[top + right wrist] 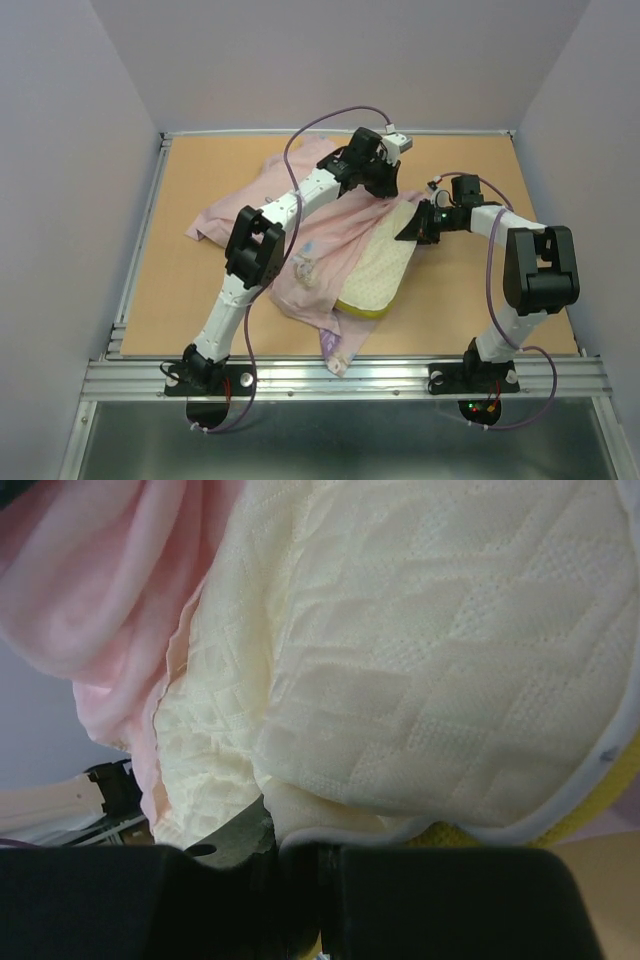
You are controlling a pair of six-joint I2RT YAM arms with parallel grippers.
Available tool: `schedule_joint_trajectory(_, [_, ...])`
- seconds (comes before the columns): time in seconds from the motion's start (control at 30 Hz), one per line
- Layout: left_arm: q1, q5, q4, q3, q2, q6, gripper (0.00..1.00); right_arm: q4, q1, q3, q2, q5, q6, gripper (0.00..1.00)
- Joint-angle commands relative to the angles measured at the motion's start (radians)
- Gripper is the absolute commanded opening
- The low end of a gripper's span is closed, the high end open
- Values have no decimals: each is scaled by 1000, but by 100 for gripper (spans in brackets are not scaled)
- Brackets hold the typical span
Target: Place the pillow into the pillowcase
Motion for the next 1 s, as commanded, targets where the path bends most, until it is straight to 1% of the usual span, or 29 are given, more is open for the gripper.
schedule_joint_trajectory(0.0, [-50,128,95,-52,-100,-121,0,62,23,34,-6,-30,9,0])
schedule_joint_trajectory(0.1, [-7,120,107,-107,-107,-104,0,60,21,26,-22,-23,3,1])
schedule_joint_trajectory(0.13, [7,125,103,-104,-109,-90,1,62,23,22,-32,-18,4,1])
schedule_joint_trajectory(0.17, [18,125,91,-94,-109,-69,6,62,23,22,-33,-17,6,1])
schedule_joint_trajectory(0.2, [39,116,37,-51,-112,-34,21,62,21,22,-35,-10,6,1])
schedule_joint_trajectory(0.23, [47,87,5,-31,-118,55,30,62,21,22,-35,-7,11,1])
schedule_joint_trajectory(0.27, [56,61,-32,-14,-127,104,37,63,23,26,-33,-4,15,1])
schedule_joint_trajectory(0.3, [65,39,-78,-25,-167,140,49,63,21,31,-32,0,18,1])
schedule_joint_trajectory(0.33, [96,15,-89,-47,-194,183,54,65,21,34,-30,11,23,1])
schedule_joint_trajectory(0.4, [139,-13,-136,-124,-282,194,61,65,21,48,-21,25,29,1])
schedule_joint_trajectory(0.43, [170,-19,-168,-141,-303,201,62,65,20,49,-21,31,35,1])
schedule_joint_trajectory(0.47, [228,-12,-205,-163,-325,223,63,66,21,51,-21,39,41,1])
schedule_joint_trajectory(0.5, [262,-13,-280,-216,-371,238,63,65,20,54,-24,43,46,1])
schedule_joint_trajectory(0.53, [288,-4,-303,-264,-402,253,63,63,21,52,-29,45,50,4])
schedule_joint_trajectory(0.57, [312,-1,-316,-320,-438,270,63,62,21,49,-32,42,60,13])
schedule_joint_trajectory(0.6, [357,-1,-311,-445,-522,301,64,62,23,46,-35,36,67,25])
schedule_joint_trajectory(0.63, [374,-10,-304,-504,-566,316,64,59,21,37,-47,17,79,55])
schedule_joint_trajectory(0.67, [384,-22,-298,-560,-605,330,65,54,21,34,-59,14,83,64])
schedule_joint_trajectory(0.7, [403,-34,-287,-607,-671,344,66,43,20,31,-71,11,84,70])
schedule_joint_trajectory(0.73, [412,-50,-287,-687,-695,344,66,-8,21,31,-96,13,55,80])
schedule_joint_trajectory(0.77, [418,-55,-287,-719,-713,341,66,-47,20,32,-108,16,32,84])
schedule_joint_trajectory(0.8, [432,-62,-290,-776,-739,329,66,-123,21,29,-119,35,8,88])
schedule_joint_trajectory(0.87, [437,-91,-272,-856,-761,320,66,-231,20,8,-142,49,-66,89])
schedule_joint_trajectory(0.9, [437,-111,-259,-856,-764,315,66,-231,20,-3,-148,49,-84,89])
schedule_joint_trajectory(0.97, [438,-147,-227,-919,-758,295,65,-280,20,-38,-150,43,-118,88])
